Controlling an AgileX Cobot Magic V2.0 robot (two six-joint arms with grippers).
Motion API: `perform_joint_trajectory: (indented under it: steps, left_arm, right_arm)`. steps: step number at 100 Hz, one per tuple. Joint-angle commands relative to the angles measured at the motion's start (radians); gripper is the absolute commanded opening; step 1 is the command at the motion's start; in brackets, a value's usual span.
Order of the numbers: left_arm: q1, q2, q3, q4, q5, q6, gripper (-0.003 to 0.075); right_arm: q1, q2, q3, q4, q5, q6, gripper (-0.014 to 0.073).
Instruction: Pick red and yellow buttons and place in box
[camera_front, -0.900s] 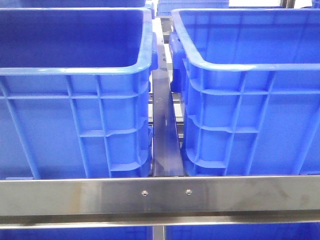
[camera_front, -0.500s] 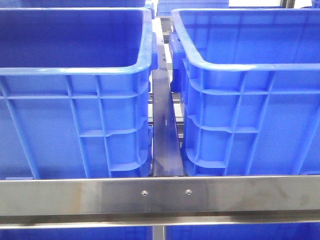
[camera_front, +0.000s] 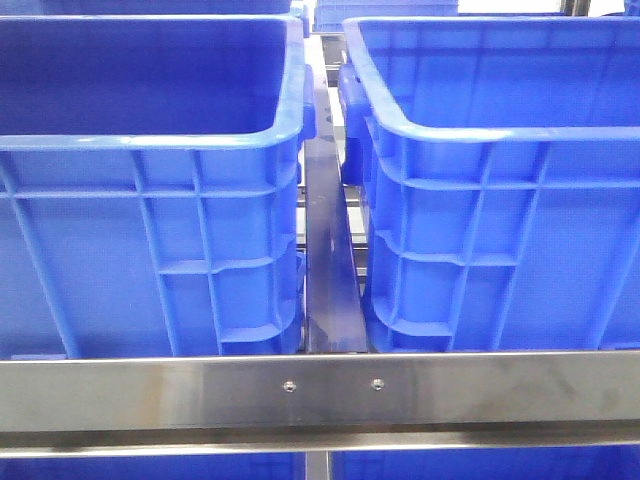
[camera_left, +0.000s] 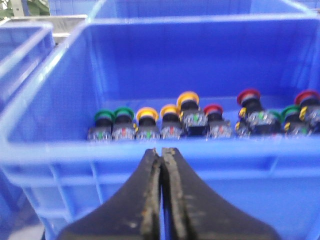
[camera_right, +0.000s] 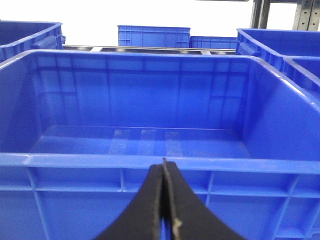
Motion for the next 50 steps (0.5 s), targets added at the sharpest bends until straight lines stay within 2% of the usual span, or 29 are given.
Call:
perform_joint_trajectory:
  steps: [1,40,50]
  left_arm:
    - [-0.001,0.066,-0.094,-0.001,-0.018,-0.003,-0.0020]
    - [-0.001,0.355,-0.340,-0.001,0.207,-0.003,-0.0019]
    - [-0.001,0.426,-0.375,-0.001,0.242,-0.003,0.0013]
  right_arm:
    - [0.001,-0.023,-0.017,-0.009,-0.072,-0.002,-0.0062]
    - [0.001,-0.023,-0.017,-0.009,-0.072,-0.002,-0.0062]
    - [0.001,-0.023,-0.017,-0.009,-0.072,-0.002,-0.0062]
